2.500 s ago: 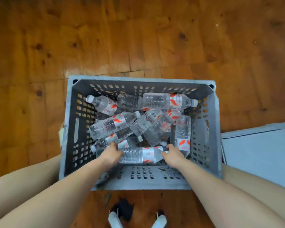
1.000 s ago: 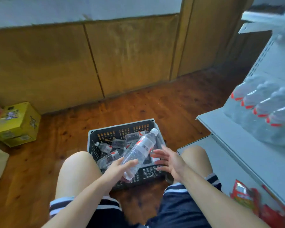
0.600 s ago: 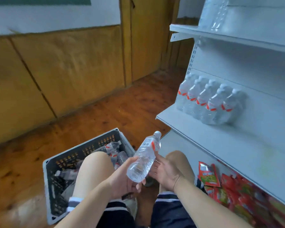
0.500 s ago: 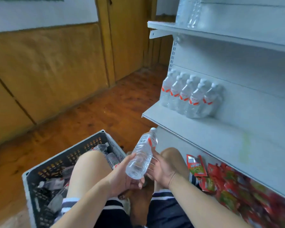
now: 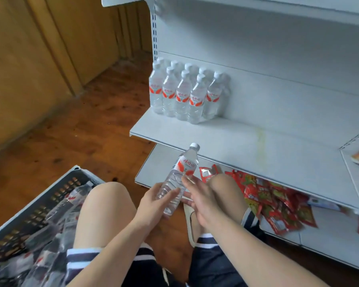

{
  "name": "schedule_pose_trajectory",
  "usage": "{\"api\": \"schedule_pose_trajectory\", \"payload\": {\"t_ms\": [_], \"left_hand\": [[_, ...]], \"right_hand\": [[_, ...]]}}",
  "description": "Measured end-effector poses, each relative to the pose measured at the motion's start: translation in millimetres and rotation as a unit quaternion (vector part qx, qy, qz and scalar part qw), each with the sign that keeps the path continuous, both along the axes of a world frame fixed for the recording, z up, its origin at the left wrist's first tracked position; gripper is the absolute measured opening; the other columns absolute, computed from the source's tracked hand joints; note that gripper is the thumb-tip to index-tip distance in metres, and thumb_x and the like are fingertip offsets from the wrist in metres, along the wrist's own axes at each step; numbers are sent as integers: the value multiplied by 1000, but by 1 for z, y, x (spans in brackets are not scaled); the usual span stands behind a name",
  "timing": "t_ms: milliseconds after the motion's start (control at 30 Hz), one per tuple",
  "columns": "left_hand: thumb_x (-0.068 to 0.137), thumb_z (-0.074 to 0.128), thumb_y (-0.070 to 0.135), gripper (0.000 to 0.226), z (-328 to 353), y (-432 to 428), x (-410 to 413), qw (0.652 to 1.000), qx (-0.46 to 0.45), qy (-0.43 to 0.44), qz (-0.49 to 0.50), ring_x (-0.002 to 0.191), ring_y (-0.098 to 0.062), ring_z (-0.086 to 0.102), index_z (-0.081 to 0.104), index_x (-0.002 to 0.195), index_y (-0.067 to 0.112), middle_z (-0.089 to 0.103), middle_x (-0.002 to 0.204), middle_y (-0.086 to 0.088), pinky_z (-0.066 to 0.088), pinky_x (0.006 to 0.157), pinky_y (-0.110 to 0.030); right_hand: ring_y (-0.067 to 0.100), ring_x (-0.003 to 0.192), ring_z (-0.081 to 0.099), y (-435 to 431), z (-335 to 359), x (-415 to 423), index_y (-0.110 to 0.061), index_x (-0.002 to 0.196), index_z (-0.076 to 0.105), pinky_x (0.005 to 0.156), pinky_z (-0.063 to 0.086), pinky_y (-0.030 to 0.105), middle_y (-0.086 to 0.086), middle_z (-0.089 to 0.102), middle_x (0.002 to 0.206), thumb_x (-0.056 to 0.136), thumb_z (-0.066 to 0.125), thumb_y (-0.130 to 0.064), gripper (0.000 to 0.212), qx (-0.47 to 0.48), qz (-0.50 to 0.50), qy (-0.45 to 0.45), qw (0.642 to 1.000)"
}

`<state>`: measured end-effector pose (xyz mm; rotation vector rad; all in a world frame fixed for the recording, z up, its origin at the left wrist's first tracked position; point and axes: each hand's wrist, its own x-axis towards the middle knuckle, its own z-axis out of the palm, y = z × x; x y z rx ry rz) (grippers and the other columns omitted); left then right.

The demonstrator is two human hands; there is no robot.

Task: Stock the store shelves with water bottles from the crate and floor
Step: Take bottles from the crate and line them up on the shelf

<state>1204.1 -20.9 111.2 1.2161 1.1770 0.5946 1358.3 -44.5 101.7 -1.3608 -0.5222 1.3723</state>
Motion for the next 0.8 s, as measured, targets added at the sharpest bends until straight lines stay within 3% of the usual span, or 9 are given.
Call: {"api": "schedule_pose_trajectory", "payload": {"t_ms": [133, 267, 367, 467, 567, 600, 667, 733, 800], "left_hand": [[82, 76, 50, 44, -10, 15, 29, 999, 20, 9, -47, 91, 4, 71, 59, 121, 38, 74, 108, 19, 56, 68, -15], [81, 77, 49, 56, -10, 36, 56, 994, 47, -5, -103, 111, 4, 66, 54, 132, 43, 68, 121, 27, 51, 94, -23], [82, 80, 49, 63, -8, 67, 78, 988, 89, 1, -126, 121, 4, 59, 54, 138, 40, 64, 130, 24, 46, 100, -24], [83, 82, 41, 60, -11, 106, 105, 981, 133, 30, -137, 115, 4, 61, 56, 138, 38, 65, 128, 20, 49, 95, -22], [84, 82, 31, 59, -22, 146, 127, 965, 198, 82, -154, 116, 2, 60, 57, 137, 34, 64, 130, 17, 54, 98, -32], [87, 79, 31, 60, -28, 158, 131, 948, 237, 126, -170, 122, -3, 58, 54, 142, 29, 60, 136, 12, 52, 102, -35], [94, 67, 37, 71, -40, 181, 133, 871, 335, 278, -226, 144, -15, 40, 36, 155, 19, 39, 158, 3, 34, 118, -36], [99, 54, 41, 83, -55, 197, 126, 800, 355, 399, -275, 157, -19, 6, 6, 162, 17, 3, 170, 1, 8, 127, -35], [100, 50, 39, 93, -67, 202, 118, 760, 341, 458, -310, 154, -19, -23, -19, 159, 17, -27, 166, 1, -8, 127, -39]], "right_hand": [[29, 105, 73, 1, -8, 26, -19, 127, 61, 79, 57, 34, 7, 75, 117, 96, 67, -21, 32, 3, -12, 26, 1000], [23, 109, 71, 10, 0, 53, -17, 128, 60, 86, 58, 36, 4, 74, 120, 94, 68, -13, 35, 41, -41, -5, 998], [19, 106, 72, 30, 2, 81, -20, 122, 64, 86, 59, 40, 2, 74, 116, 85, 80, -19, 40, 55, -66, -78, 993], [15, 99, 74, 63, 2, 109, -26, 115, 66, 85, 58, 41, -3, 75, 112, 72, 86, -38, 48, 53, -89, -186, 977], [10, 96, 73, 96, 2, 133, -31, 105, 65, 88, 59, 40, -11, 75, 105, 72, 86, -40, 40, 48, -95, -282, 953], [9, 98, 71, 107, 2, 140, -31, 105, 64, 88, 59, 37, -12, 75, 105, 74, 86, -37, 38, 47, -99, -304, 946], [8, 105, 67, 129, 2, 153, -28, 117, 63, 91, 56, 29, -13, 72, 113, 76, 87, -29, 47, 44, -110, -338, 934], [7, 112, 63, 151, -5, 166, -22, 127, 58, 95, 54, 27, -9, 67, 122, 77, 87, -19, 59, 59, -123, -351, 926], [5, 114, 60, 171, -15, 177, -19, 131, 54, 99, 54, 34, -4, 63, 127, 77, 86, -12, 63, 75, -117, -370, 919]]}}
